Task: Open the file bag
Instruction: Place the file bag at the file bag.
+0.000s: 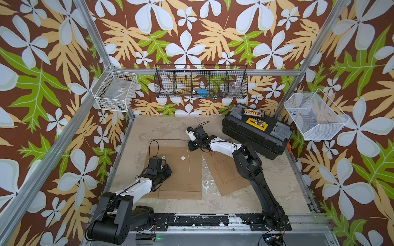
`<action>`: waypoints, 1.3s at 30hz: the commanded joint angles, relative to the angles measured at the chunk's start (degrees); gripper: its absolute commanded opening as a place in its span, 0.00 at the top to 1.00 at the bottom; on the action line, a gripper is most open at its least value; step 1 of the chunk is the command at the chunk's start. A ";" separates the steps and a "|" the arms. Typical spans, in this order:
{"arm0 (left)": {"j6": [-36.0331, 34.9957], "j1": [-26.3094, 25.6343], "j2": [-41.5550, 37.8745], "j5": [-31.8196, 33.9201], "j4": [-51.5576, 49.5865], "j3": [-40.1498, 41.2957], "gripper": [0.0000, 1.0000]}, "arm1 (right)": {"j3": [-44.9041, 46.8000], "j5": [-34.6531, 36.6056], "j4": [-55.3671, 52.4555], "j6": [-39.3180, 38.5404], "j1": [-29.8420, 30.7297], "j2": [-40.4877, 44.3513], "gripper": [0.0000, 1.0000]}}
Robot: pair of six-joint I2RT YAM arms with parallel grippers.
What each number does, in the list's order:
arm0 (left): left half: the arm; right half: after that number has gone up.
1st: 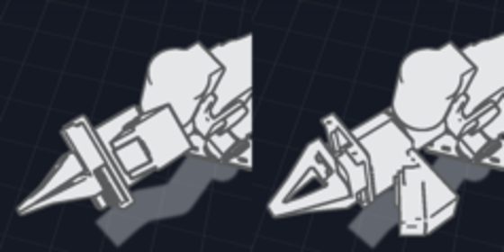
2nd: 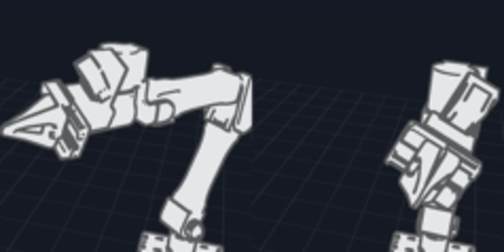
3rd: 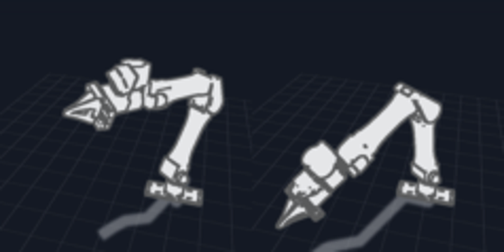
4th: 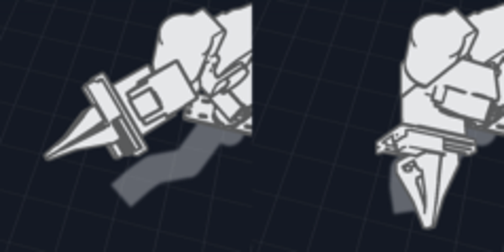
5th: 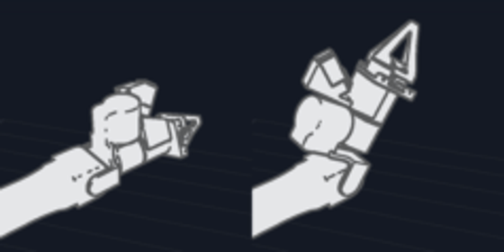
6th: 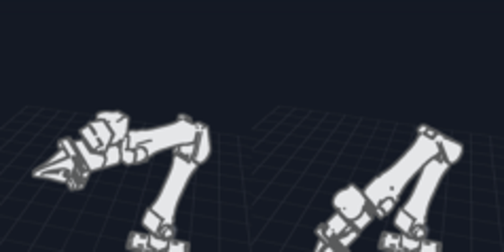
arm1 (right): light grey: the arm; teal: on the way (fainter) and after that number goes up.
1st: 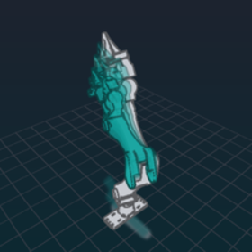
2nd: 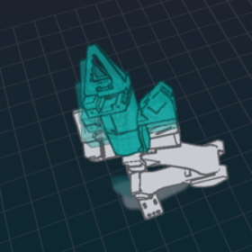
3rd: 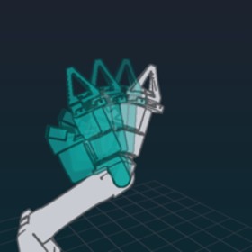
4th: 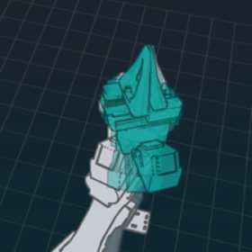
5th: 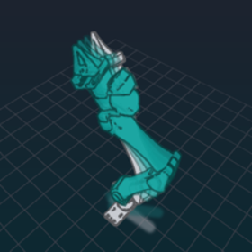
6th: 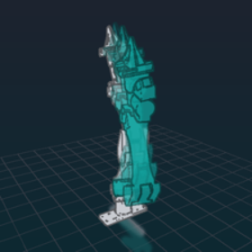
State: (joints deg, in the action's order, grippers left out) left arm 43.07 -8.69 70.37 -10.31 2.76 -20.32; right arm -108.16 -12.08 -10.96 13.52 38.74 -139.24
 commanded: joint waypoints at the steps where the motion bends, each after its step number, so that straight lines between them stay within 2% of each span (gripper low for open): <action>1: -0.95 0.07 -0.32 1.25 -3.03 -0.17 1.00 | -1.66 -0.75 -2.23 0.12 -0.59 -1.13 0.97; 12: -0.60 0.00 -1.97 1.29 -4.23 -0.60 1.00 | -3.13 -2.56 -4.86 -0.05 -1.04 -1.72 0.96; 16: -1.18 0.03 -4.75 0.90 -5.85 -4.79 0.99 | -5.42 -0.55 -6.83 -1.14 -1.29 2.66 0.87; 19: -2.22 -0.01 -6.87 0.88 -7.16 -9.82 0.75 | -3.27 5.29 -7.41 -1.13 -1.74 8.46 0.73; 22: -3.56 0.05 -8.38 0.82 -8.08 -14.36 0.55 | 4.72 13.39 -5.70 -1.21 -2.11 16.52 0.64; 25: -5.10 0.04 -9.23 -0.59 -8.13 -16.48 0.44 | 15.66 16.09 -2.55 0.12 -2.94 25.24 0.60; 30: -6.83 -2.52 -10.54 -3.08 -7.54 -16.19 0.42 | 37.04 14.61 4.53 4.51 -3.90 41.79 0.59; 34: -7.00 -8.78 -10.71 -2.82 -5.34 -15.35 0.42 | 52.43 11.43 8.28 8.49 -5.71 53.01 0.60; 39: -5.37 -17.33 -7.78 -2.97 0.60 -14.88 0.41 | 66.92 8.20 10.20 11.53 -10.21 64.72 0.61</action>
State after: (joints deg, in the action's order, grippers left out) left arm 37.28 -23.31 61.47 -12.53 -1.45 -35.27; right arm -44.93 -1.48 -4.16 21.93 30.17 -78.08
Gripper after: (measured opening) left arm 0.595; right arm 0.396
